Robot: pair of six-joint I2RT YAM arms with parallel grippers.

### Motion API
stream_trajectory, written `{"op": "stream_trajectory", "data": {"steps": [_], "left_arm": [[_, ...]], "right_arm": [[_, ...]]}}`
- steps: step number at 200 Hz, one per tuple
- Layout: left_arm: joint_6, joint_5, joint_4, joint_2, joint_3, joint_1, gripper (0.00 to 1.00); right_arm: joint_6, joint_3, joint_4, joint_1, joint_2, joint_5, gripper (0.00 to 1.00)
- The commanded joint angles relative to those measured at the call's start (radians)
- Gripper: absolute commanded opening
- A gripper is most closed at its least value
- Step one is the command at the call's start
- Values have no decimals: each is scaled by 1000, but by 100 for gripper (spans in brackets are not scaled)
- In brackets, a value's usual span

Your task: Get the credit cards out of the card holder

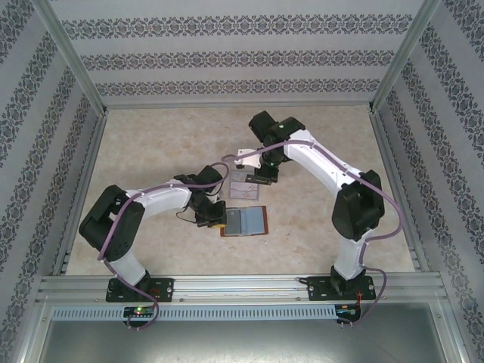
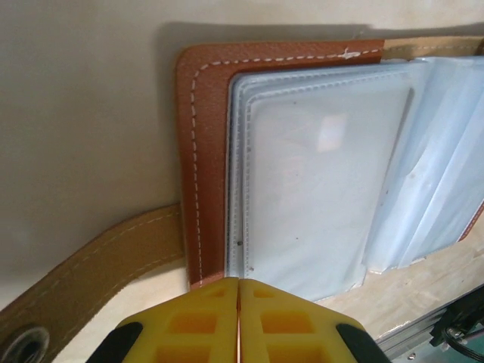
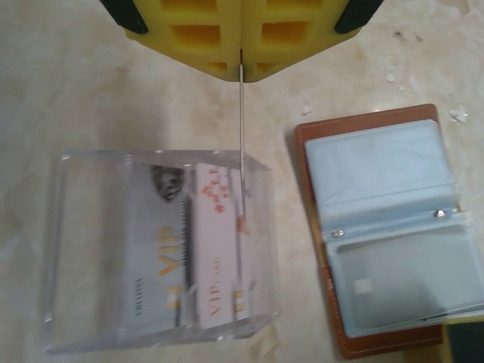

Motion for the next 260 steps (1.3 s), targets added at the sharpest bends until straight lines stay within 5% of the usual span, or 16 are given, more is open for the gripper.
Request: {"op": "stream_trajectory", "data": {"steps": [1,97,260], "left_arm": [[-10,-30,-1,-42,-22,17,8],[-39,-70,-25,-98,-58,35,8],[-56,-88,-30,-109,-73,44,8]], "right_arm": [[-82,137,-99,-17,89,-10,0],[-143,765,-375,-42,502,-67,0],[-132,801,-384,-41,655,-150,0]]}}
